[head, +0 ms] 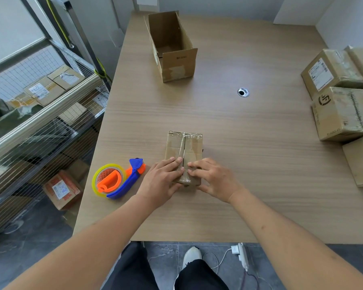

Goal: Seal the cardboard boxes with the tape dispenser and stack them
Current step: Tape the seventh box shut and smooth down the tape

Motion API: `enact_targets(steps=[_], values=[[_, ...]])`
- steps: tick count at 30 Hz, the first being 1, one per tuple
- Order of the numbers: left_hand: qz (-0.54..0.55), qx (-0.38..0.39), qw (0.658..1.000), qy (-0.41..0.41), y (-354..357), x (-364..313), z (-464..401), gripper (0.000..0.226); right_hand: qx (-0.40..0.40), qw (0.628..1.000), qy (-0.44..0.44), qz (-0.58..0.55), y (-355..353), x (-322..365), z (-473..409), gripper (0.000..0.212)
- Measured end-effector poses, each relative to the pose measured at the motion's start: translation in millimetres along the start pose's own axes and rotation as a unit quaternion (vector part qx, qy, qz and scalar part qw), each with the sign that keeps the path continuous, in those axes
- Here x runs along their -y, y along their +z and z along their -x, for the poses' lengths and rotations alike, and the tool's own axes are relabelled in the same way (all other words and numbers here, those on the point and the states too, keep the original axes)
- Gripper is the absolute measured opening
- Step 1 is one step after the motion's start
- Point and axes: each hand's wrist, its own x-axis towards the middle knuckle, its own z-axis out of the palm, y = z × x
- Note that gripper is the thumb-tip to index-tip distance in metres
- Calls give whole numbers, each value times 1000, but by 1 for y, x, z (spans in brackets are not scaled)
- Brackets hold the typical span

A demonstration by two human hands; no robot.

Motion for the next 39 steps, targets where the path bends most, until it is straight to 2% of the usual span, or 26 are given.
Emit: enact_targets(steps=[5, 11, 13, 15, 17, 20, 22, 28, 32, 39], values=[[32, -4, 999, -22, -15, 10, 4, 61, -25, 998, 63, -14, 6, 13, 0, 40], [30, 1, 999, -35, -10, 11, 3, 58, -37, 997, 64, -11, 14, 16, 1, 35], [65, 5, 997, -48, -11, 8, 5, 55, -54, 990, 119, -53, 13, 23, -4, 32], [129, -3, 989, -74, -14, 7, 3, 41, -92, 968, 209, -101, 10, 35, -13, 29], [172, -3, 981, -89, -21, 9, 0, 36, -95, 942, 307, -99, 8, 49, -25, 40], [147, 1, 985, -91, -32, 13, -5, 50, -13, 899, 431, -73, 9, 72, -44, 92], [87, 3, 991, -104, -36, 18, -10, 56, 26, 871, 488, -58, 15, 85, -58, 111], [-37, 73, 991, -110, -51, 44, -27, 57, 18, 830, 557, -25, 18, 104, -82, 116], [-50, 89, 989, -105, -79, 49, -41, 58, -3, 824, 564, -44, -1, 110, -91, 116], [-73, 135, 988, -36, -139, 23, -74, 60, -39, 797, 601, -49, -67, 137, -100, 110]])
